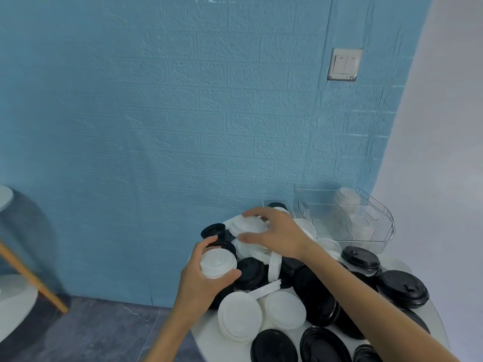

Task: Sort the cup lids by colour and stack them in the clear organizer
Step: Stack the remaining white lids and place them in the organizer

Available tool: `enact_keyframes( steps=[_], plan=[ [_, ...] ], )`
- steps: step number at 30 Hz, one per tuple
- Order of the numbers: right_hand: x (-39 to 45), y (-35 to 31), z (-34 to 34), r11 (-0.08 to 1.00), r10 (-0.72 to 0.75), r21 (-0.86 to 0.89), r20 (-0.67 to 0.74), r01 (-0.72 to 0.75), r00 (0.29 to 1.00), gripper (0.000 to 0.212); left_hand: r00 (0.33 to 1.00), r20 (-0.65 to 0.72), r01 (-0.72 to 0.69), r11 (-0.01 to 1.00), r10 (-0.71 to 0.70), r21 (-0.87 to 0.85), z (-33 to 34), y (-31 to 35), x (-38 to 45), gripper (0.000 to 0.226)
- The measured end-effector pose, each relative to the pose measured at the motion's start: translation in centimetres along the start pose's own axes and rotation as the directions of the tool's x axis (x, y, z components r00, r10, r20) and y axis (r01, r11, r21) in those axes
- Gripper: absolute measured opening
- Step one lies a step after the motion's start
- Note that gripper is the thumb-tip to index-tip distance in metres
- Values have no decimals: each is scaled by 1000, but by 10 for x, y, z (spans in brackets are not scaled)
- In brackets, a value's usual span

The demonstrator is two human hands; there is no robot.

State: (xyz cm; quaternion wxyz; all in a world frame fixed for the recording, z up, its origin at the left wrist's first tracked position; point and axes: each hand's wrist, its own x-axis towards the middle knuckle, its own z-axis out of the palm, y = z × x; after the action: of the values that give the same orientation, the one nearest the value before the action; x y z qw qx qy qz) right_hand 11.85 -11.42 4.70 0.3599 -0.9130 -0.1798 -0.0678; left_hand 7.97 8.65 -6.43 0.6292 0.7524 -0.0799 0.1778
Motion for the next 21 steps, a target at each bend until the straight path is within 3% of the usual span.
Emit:
enact_keyframes(
  steps=[5,12,16,21],
  plan=[
    [-15,-16,13,999,-36,-31,205,44,978,48,999,35,37,997,-35,-68,22,12,6,107],
    [-25,-12,12,992,-32,125,262,-2,965,40,997,77,18,995,-10,-95,33,15,6,132],
    [-20,-6,18,979,15,194,238,-62,971,41,1000,24,-18,997,20,-76,36,17,7,114],
    [-19,-2,16,983,31,168,224,-70,974,45,996,89,-19,999,23,-47,38,23,8,100]
  ],
)
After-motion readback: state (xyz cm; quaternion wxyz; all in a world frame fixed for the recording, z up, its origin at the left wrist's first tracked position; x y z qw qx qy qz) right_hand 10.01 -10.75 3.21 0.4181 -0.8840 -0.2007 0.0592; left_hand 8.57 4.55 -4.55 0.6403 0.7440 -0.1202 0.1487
